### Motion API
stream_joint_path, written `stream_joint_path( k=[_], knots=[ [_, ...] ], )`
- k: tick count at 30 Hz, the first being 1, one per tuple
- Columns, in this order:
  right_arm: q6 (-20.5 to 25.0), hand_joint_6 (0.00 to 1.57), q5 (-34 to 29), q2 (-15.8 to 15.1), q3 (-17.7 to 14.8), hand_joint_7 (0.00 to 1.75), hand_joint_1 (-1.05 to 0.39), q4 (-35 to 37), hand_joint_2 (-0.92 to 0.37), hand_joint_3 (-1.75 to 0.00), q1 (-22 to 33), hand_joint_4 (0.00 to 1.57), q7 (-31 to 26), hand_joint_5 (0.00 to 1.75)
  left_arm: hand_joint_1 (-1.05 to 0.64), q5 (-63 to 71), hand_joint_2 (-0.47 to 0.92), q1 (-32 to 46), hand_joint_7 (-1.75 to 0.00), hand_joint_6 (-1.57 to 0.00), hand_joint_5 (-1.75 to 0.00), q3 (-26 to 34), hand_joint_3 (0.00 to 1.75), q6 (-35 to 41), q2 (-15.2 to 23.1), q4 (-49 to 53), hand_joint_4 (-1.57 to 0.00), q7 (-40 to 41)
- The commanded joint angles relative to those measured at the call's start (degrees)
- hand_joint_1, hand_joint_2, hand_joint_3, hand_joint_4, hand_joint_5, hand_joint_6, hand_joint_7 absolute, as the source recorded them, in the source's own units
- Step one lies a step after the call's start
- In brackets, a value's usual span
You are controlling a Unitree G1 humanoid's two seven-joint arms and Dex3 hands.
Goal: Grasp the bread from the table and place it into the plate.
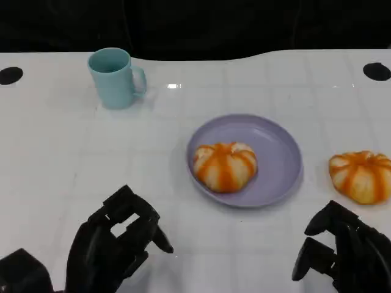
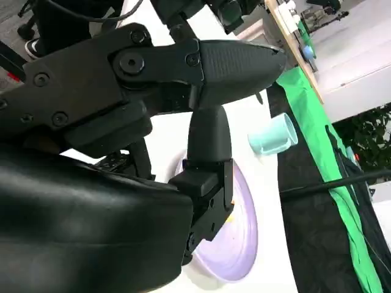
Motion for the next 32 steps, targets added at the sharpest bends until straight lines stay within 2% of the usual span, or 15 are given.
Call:
stream_joint_path(
  k=[1,12,32],
  knots=[
    [0.3,0.44,0.5,-0.8,-0.3,1.65,-0.52,-1.1,-0.92,-0.45,0.5,0.63,0.0,1.75,-0.58,-0.2,0.92,1.4,-1.59,-0.59,-1.75,1.0,0.32,1.0,-0.2,-1.1,-0.72,0.9],
    [-0.3,0.42,-0.1,-0.6,-0.2,1.66,-0.52,-0.9,-0.92,-0.45,0.4,0.62,-0.1,1.75,-0.58,-0.8,0.92,2.5,-1.70,-0.55,-1.75,2.2,0.30,3.5,0.2,-1.9,-0.73,0.0],
    [-1.2,0.41,-0.5,-0.1,-0.4,1.66,-0.52,0.8,-0.92,-0.42,-0.5,0.62,-0.3,1.75,-0.58,0.5,0.92,1.0,-1.75,-0.53,-1.75,2.5,0.31,2.4,0.3,0.3,-0.73,-0.6]
  ],
)
